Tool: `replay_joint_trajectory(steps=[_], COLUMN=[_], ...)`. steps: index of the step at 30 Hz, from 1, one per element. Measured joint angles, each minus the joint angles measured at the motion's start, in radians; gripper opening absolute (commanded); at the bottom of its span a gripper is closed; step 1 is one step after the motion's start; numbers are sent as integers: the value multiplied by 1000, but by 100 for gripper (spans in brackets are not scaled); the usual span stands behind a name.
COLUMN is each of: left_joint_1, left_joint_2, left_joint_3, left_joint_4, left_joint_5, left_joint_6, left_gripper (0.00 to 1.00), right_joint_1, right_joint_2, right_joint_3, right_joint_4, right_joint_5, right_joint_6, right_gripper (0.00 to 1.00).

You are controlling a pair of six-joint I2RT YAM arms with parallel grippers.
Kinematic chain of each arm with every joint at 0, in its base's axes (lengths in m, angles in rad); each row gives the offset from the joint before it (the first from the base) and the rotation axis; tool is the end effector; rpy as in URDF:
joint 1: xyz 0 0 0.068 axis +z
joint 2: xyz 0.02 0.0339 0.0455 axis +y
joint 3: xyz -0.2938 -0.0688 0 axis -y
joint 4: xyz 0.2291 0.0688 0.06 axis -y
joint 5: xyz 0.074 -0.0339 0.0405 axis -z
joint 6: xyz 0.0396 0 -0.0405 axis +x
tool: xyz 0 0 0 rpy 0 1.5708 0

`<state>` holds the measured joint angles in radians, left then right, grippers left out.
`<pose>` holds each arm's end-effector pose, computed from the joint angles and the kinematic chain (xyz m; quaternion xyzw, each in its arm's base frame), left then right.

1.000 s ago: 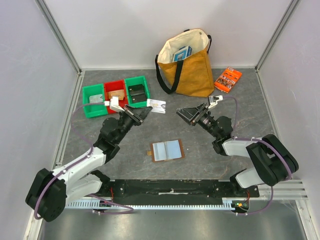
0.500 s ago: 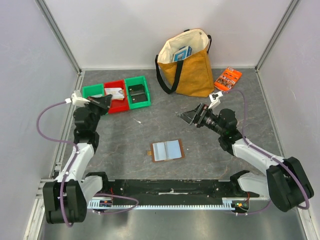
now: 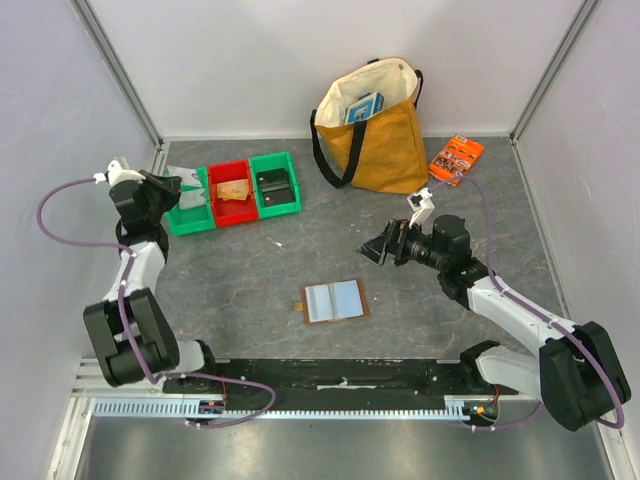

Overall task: Take the credit cards out of the card holder
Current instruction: Place the credit card in the storage box.

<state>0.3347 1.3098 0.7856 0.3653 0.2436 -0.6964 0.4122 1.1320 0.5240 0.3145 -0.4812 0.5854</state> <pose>0.2710 0.0841 0.3168 -0.3038 0.6960 -0.2068 0.6168 0.1960 0.1057 0.2663 -0.0741 0.7891 0.4450 0.4169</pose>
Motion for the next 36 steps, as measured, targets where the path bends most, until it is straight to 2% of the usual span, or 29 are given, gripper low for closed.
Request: replay_joint_trajectory(steps=[12, 24, 28, 30, 36], left_joint_1=[24, 15, -2, -7, -11], left_joint_2=[307, 540, 567, 570, 578], left_joint_3=[193, 286, 308, 310, 322], left_joint_4=[-88, -82, -67, -56, -68], left_joint_5=[-24, 29, 29, 31, 19], left_joint_6=[169, 185, 182, 180, 174], left_gripper=[2, 4, 12, 21, 58], right_joint_1=[0, 0, 0, 0, 0], right_joint_2=[15, 82, 97, 104, 113], right_joint_3=[19, 55, 58, 58, 58], right_joint_4=[-69, -92, -92, -91, -91], right_joint_5=[-50, -95, -106, -109, -114], right_joint_6=[-86, -101, -100, -99, -90], right_gripper=[98, 98, 98, 98, 98])
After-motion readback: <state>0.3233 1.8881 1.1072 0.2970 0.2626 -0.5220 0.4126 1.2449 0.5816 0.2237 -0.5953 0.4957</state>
